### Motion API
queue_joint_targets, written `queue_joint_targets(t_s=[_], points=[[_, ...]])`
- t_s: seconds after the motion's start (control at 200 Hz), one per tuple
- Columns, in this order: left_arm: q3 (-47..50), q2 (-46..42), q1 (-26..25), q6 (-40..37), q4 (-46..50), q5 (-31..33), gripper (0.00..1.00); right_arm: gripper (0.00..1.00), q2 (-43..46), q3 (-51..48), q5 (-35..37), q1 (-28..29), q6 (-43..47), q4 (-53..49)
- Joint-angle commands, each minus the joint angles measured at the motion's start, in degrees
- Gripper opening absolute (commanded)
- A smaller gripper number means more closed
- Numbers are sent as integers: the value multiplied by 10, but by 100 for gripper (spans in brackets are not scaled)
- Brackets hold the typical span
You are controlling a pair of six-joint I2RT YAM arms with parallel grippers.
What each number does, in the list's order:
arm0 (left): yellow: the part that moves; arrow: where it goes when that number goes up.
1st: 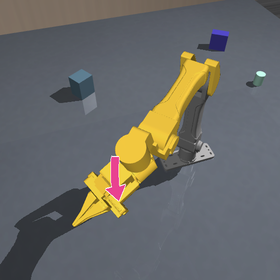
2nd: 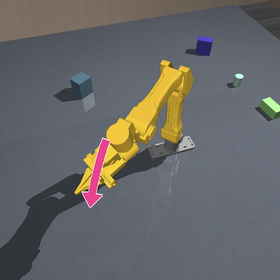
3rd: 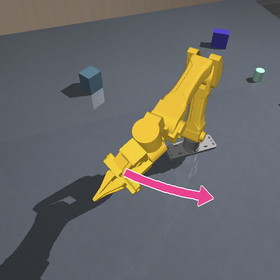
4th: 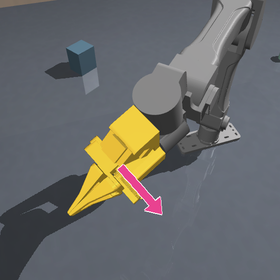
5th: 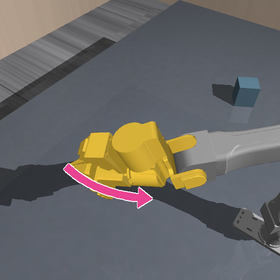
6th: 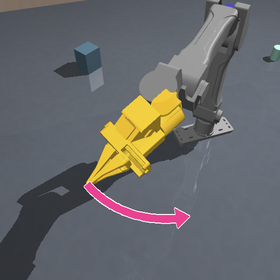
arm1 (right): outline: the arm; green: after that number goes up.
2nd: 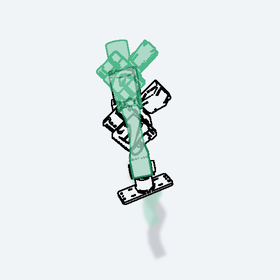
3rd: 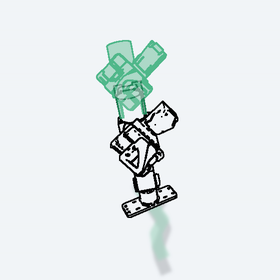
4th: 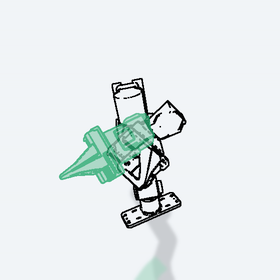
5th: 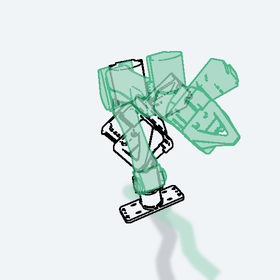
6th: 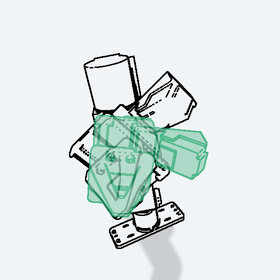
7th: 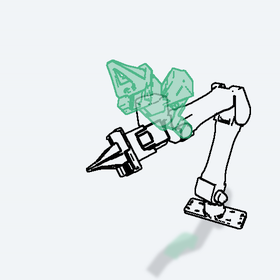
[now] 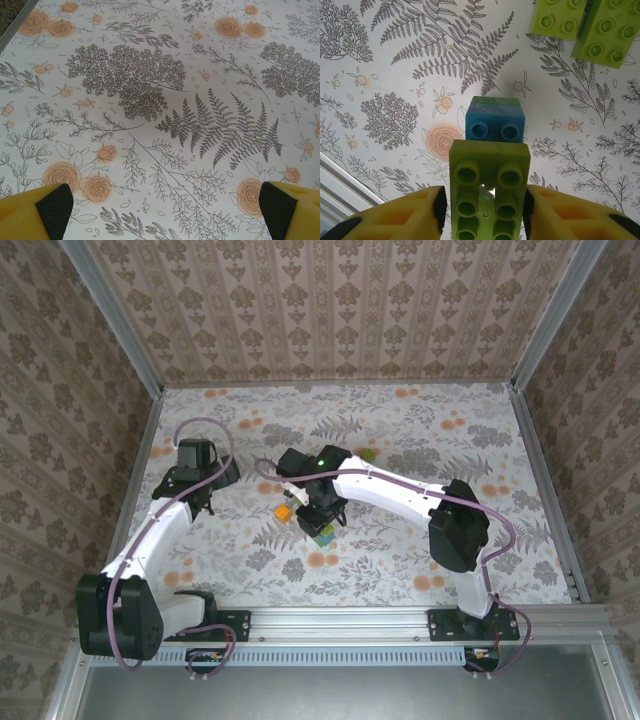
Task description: Assemble a carrot with lego
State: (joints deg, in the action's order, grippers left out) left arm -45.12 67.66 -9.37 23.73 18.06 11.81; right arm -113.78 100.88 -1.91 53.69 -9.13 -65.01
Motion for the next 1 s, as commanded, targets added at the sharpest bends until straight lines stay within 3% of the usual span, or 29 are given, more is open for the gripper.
queue_joint_targets(t_s=[0.0, 0.995], points=[[-17, 5, -4, -11, 19, 5, 99, 42, -7, 8, 11, 4, -1, -23], [-21, 8, -7, -12, 22, 10, 99, 38, -14, 18, 21, -3, -13, -20]])
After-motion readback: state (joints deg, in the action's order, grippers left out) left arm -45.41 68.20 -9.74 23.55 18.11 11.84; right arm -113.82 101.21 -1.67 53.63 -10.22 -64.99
